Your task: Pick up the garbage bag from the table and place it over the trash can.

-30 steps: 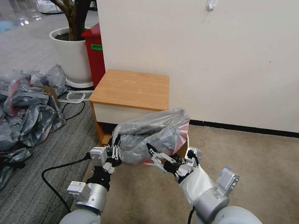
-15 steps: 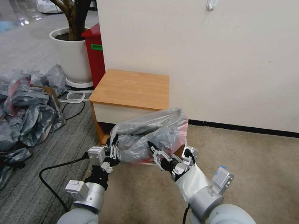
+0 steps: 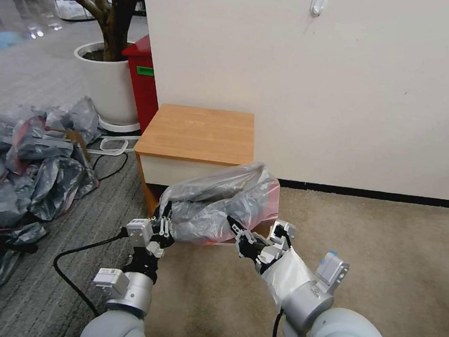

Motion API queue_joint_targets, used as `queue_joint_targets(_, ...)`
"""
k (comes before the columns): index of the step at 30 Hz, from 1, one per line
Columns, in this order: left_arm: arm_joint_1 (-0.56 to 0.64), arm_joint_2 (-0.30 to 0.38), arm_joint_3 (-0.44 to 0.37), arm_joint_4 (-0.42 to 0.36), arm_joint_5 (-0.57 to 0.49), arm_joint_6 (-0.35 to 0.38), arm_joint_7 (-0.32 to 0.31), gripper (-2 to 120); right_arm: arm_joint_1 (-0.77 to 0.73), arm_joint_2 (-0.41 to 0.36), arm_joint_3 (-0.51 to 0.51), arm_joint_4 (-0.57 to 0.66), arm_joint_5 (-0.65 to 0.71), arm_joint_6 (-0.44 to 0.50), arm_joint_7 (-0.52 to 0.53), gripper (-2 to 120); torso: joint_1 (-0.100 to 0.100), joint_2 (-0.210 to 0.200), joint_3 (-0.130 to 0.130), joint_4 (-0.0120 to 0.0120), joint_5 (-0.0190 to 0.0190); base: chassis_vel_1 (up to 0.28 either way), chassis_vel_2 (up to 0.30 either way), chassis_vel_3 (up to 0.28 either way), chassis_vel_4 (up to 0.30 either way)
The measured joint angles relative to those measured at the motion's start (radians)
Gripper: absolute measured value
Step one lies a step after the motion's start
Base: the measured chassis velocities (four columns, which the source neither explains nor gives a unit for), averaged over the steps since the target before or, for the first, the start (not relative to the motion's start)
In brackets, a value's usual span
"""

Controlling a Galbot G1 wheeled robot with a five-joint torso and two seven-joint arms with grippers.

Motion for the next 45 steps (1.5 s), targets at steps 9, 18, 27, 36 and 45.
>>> queue_joint_targets(9,-0.018,0.017,-0.055,-0.003,-0.086,0.042,-0.012,9,-0.028,-0.026,0.007,0.013,-0.011,-0.003,-0.024,0,0.000,0.000,0.000,0.0000,0.0000,0.000,0.000,0.000,0.000)
queue_joint_targets(18,-0.017,0.016,-0.065,-0.020,-0.124,0.060,-0.013,9,-0.047,-0.042,0.019,0.015,-0.010,-0.023,-0.023,0,0.000,0.000,0.000,0.0000,0.0000,0.000,0.000,0.000,0.000)
queue_joint_targets(27,-0.026,0.014,-0.070,-0.003,-0.134,0.067,-0.026,9,-0.071,-0.037,0.023,0.040,-0.036,-0.040,-0.016,25,0.000,0.000,0.000,0.0000,0.0000,0.000,0.000,0.000,0.000)
queue_joint_targets(36,-0.040,0.014,-0.077,0.020,-0.165,0.070,-0.038,9,-0.125,-0.038,0.050,0.040,-0.181,-0.019,-0.016,55,0.000,0.000,0.000,0.0000,0.0000,0.000,0.000,0.000,0.000)
queue_joint_targets(45,-0.028,0.034,-0.104,-0.001,-0.237,0.088,-0.044,9,-0.077,0.009,0.089,0.042,-0.259,0.170,-0.093,89,0.000,0.000,0.000,0.0000,0.0000,0.000,0.000,0.000,0.000)
